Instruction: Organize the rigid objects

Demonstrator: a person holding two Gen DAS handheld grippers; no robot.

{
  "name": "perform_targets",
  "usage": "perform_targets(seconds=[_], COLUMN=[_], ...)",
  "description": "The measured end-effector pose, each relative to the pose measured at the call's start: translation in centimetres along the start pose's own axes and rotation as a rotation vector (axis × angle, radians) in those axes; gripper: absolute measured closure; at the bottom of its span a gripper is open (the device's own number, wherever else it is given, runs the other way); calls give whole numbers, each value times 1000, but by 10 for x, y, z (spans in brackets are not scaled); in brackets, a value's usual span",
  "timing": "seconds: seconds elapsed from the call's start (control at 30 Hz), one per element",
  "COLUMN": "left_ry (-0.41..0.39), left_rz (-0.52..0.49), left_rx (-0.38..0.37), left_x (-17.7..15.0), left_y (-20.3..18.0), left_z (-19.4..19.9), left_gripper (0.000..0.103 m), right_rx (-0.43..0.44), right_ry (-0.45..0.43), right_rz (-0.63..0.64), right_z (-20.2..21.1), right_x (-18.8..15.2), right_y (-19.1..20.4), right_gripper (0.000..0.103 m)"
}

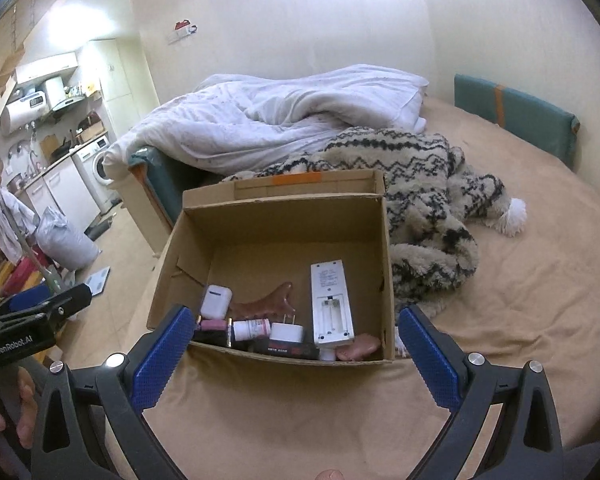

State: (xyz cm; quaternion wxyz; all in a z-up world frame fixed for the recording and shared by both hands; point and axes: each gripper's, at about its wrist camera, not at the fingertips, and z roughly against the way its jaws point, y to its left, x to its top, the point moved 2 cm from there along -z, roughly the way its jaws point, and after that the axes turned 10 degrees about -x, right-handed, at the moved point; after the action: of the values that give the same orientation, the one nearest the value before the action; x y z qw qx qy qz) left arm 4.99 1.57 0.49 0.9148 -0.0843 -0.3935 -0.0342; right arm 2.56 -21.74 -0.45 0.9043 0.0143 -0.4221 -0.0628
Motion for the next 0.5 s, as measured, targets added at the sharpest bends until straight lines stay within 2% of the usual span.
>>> perform_targets(seconds=[0.5], left_ry=[-7], left_rz=[-33], left_rx=[5], left_x=[-4], left_y=[-8], left_z=[-1], left_gripper=[2], right_rx=[-1], right_ry=[1], right_rz=[-6], right_z=[2], right_x=[0], right_y=[-3], right_gripper=[0])
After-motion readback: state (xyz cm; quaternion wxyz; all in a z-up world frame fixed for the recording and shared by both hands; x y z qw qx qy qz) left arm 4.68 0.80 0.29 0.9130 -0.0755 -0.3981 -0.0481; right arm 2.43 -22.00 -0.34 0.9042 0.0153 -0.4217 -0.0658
